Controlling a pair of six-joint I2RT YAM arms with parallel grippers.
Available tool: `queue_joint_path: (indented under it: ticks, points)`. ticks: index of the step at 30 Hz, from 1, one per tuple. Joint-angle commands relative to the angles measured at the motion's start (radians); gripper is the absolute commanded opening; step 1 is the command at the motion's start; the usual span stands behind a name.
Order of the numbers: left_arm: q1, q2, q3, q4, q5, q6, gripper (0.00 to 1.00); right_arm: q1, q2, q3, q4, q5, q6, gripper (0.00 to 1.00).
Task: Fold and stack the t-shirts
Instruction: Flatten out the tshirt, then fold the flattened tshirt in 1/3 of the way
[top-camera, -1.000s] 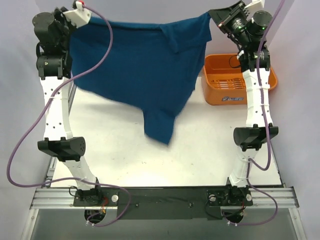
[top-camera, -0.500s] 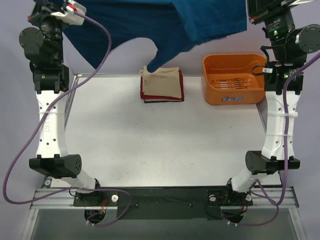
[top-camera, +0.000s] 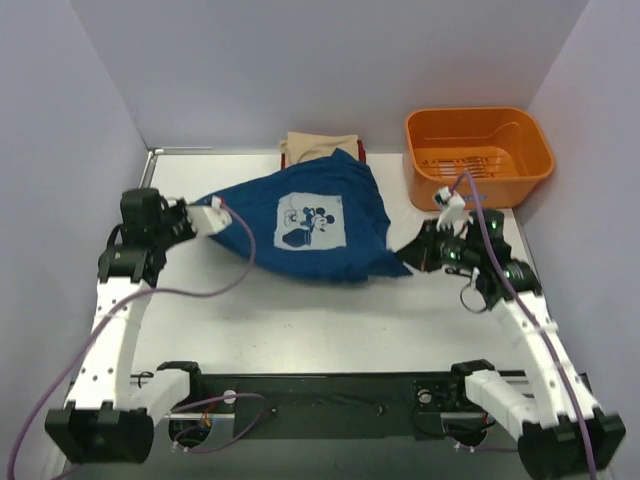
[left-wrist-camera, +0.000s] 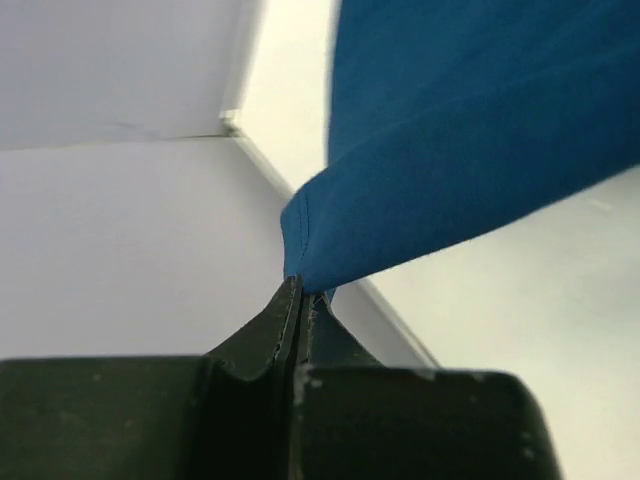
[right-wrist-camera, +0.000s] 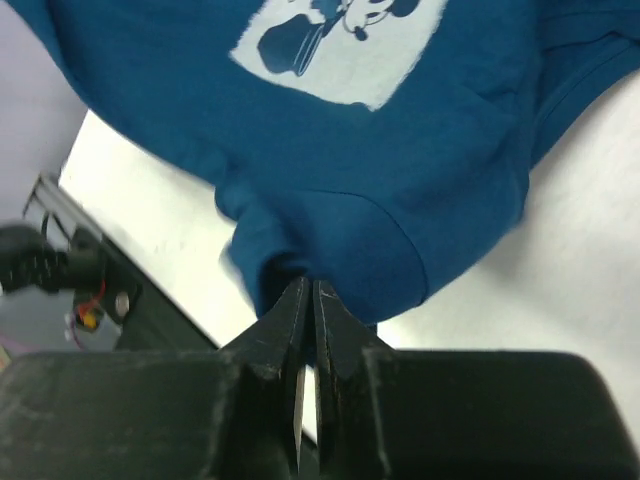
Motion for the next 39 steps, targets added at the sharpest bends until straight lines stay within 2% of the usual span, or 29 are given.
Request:
queue_joint_path:
  ticks: [1,3,7,9,10,13,17,20,21,22,24,25,27,31,32,35,37,39]
  points:
    - [-0.069,-0.161,-0.211,-0.43,0.057,0.038,0.0,0.067,-0.286,-0.21,-0.119,0.026,0.07,0.0]
    - [-0.106,-0.218,-0.332,-0.444,0.02,0.017,0.0,0.107,-0.354,-0.369,-0.133,0.053,0.159,0.0]
    - [-0.118,-0.283,-0.515,-0.458,-0.059,0.015,0.0,0.181,-0.408,-0.5,-0.19,0.085,0.283,0.0]
    - [-0.12,-0.289,-0.555,-0.478,-0.072,0.016,0.0,0.214,-0.393,-0.532,-0.203,0.105,0.346,0.0]
    - [-0.117,-0.289,-0.556,-0.472,-0.07,-0.015,0.0,0.224,-0.377,-0.534,-0.226,0.116,0.363,0.0]
    - [-0.117,-0.283,-0.545,-0.519,-0.072,0.01,0.0,0.234,-0.307,-0.506,-0.306,0.148,0.423,0.0]
    - [-0.111,-0.286,-0.528,-0.606,-0.115,0.067,0.0,0.231,-0.306,-0.417,-0.461,0.24,0.497,0.0]
    - [-0.109,-0.283,-0.532,-0.578,-0.08,0.084,0.0,0.231,-0.303,-0.415,-0.492,0.295,0.531,0.0]
    - [-0.111,-0.275,-0.533,-0.553,-0.08,0.069,0.0,0.231,-0.281,-0.423,-0.443,0.311,0.528,0.0]
    - [-0.109,-0.246,-0.529,-0.503,-0.04,0.064,0.0,0.227,-0.261,-0.425,-0.4,0.311,0.514,0.0]
    - [-0.112,-0.156,-0.519,-0.405,-0.059,0.027,0.0,0.222,-0.117,-0.381,-0.258,0.293,0.471,0.0]
    - [-0.112,-0.121,-0.508,-0.381,-0.07,0.001,0.0,0.219,-0.077,-0.361,-0.244,0.299,0.447,0.0]
    - [-0.1,0.045,-0.464,-0.343,-0.113,-0.032,0.0,0.176,0.058,-0.288,-0.233,0.314,0.352,0.0]
    - [-0.095,0.17,-0.379,-0.376,-0.08,-0.066,0.0,0.164,0.227,-0.23,-0.227,0.337,0.264,0.0]
    - [-0.1,0.174,-0.379,-0.381,-0.054,-0.068,0.0,0.164,0.261,-0.209,-0.243,0.337,0.262,0.02]
    - [-0.114,0.164,-0.399,-0.36,-0.037,-0.077,0.0,0.159,0.307,-0.153,-0.251,0.351,0.245,0.5]
    - [-0.123,0.165,-0.408,-0.358,-0.035,-0.08,0.0,0.159,0.348,-0.071,-0.326,0.407,0.245,0.57]
    - [-0.126,0.165,-0.41,-0.367,-0.043,-0.086,0.0,0.17,0.361,0.006,-0.464,0.499,0.267,0.58]
